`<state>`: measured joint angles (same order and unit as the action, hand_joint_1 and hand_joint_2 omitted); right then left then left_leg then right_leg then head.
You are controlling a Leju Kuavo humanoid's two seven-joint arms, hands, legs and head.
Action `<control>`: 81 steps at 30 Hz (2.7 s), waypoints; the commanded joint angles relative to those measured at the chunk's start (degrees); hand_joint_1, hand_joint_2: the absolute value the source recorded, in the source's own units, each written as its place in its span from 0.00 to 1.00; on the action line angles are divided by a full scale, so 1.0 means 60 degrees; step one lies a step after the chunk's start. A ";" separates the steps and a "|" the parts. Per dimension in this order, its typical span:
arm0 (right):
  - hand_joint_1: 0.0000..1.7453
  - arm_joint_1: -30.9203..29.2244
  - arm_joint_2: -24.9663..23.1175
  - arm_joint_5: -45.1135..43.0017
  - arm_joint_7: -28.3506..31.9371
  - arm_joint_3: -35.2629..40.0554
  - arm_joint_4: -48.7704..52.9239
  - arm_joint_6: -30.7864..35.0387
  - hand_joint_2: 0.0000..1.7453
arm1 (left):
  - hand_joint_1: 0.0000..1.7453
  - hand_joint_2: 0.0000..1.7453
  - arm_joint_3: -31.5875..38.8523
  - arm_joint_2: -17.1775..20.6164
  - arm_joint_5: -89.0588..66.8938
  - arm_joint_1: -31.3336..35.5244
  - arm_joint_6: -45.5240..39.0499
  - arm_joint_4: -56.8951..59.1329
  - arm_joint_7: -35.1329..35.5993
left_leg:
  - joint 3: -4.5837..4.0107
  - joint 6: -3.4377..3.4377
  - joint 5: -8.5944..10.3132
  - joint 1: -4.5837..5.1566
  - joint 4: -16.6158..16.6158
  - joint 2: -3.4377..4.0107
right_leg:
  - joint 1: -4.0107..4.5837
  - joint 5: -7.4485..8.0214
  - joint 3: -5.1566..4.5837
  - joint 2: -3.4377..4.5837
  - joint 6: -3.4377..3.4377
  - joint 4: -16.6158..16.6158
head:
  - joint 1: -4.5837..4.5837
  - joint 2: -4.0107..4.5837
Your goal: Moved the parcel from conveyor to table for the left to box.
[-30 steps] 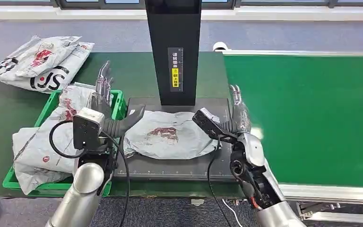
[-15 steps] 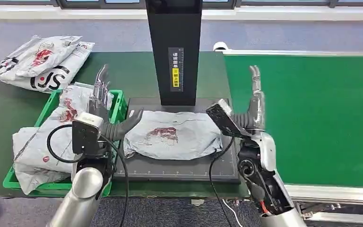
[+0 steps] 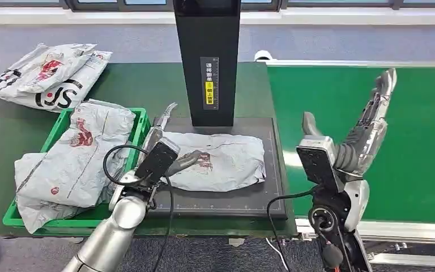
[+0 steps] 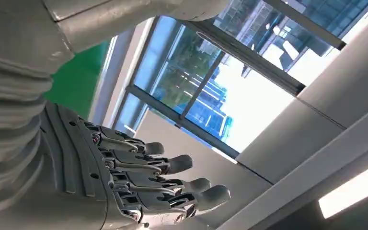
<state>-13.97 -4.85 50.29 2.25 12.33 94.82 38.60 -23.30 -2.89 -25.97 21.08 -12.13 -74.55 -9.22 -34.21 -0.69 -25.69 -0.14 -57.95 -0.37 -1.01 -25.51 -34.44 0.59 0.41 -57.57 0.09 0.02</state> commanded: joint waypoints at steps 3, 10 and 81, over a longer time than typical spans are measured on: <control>0.00 -0.0045 0.0213 -0.0563 0.0361 -0.0333 -0.0044 0.0233 1.00 | 0.00 1.00 -0.1139 -0.0451 0.0280 0.0812 0.0376 0.2198 0.0014 | 0.0013 0.0001 0.0004 -0.0007 0.0010 -0.0037 | 0.0009 -0.0007 0.0030 -0.0047 -0.0004 0.0015 | 0.0000 0.0000; 0.00 -0.0289 0.0102 -0.0692 0.0491 -0.0217 -0.0367 0.0233 1.00 | 0.00 1.00 -0.1345 -0.1076 0.0491 0.0936 0.0592 0.3423 -0.0037 | 0.0018 0.0006 0.0006 -0.0001 0.0017 -0.0023 | 0.0004 0.0000 0.0039 -0.0038 -0.0003 0.0024 | -0.0004 -0.0003; 0.00 -0.0742 -0.0220 -0.1338 0.1132 -0.0314 -0.0736 0.0233 1.00 | 1.00 1.00 -0.0366 -0.0333 -0.3584 0.2559 -0.3958 0.1204 0.0211 | -0.0032 -0.0005 -0.0002 -0.0019 -0.0015 -0.0004 | 0.0021 0.0001 -0.0008 -0.0012 -0.0009 -0.0008 | -0.0004 -0.0004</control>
<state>-18.17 -6.97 43.25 6.91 13.05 92.21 39.80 -31.56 -12.30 -46.89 36.18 -38.82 -33.35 -8.59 -34.31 -0.71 -25.65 -0.15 -57.95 -0.48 -1.00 -25.51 -34.43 0.52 0.43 -57.61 0.07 0.00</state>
